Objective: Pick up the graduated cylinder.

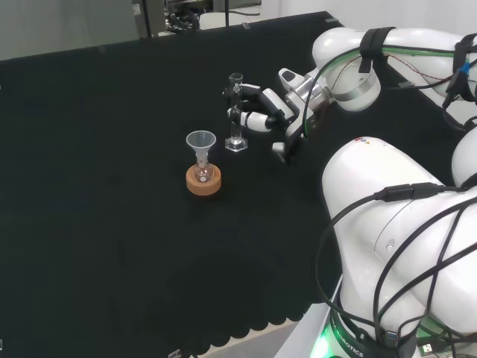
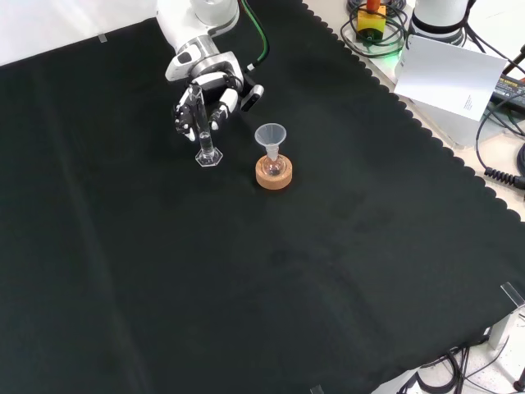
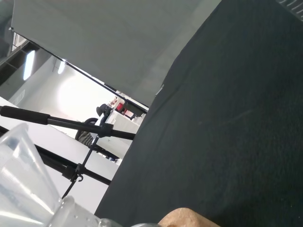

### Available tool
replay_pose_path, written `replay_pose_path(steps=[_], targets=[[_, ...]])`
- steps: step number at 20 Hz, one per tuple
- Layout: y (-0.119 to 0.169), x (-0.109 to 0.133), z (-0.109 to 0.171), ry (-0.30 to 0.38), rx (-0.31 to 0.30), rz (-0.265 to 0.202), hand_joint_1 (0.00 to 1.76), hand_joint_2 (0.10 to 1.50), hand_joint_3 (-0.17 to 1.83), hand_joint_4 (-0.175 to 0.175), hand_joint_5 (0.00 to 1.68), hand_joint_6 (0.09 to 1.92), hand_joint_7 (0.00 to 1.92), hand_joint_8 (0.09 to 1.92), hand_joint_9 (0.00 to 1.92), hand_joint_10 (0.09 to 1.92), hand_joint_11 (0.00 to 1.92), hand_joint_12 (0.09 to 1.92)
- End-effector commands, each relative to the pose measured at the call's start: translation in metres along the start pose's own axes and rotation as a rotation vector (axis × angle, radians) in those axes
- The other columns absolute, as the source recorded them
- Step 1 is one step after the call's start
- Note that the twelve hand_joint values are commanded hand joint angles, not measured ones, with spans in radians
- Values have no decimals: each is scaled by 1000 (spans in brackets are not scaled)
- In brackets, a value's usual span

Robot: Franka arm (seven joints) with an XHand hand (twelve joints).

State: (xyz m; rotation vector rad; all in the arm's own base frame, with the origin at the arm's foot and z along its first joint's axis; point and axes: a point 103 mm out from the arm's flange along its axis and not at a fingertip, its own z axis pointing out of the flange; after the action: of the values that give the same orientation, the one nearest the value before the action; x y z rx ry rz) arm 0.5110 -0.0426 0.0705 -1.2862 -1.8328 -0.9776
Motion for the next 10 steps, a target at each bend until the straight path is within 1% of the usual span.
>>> replay_pose_path(steps=[1, 5, 10], targets=[[0, 0, 0, -6, -1, 8, 1152, 1207, -175, 9, 534, 608, 622, 631, 974, 354, 722, 1112], [1, 0, 0, -31, -9, 24, 1203, 1283, -175, -3, 526, 701, 644, 689, 990, 344, 794, 1065], [3, 2, -1, -83, -11, 37, 1281, 1328, -175, -15, 607, 766, 656, 757, 1005, 364, 829, 999]])
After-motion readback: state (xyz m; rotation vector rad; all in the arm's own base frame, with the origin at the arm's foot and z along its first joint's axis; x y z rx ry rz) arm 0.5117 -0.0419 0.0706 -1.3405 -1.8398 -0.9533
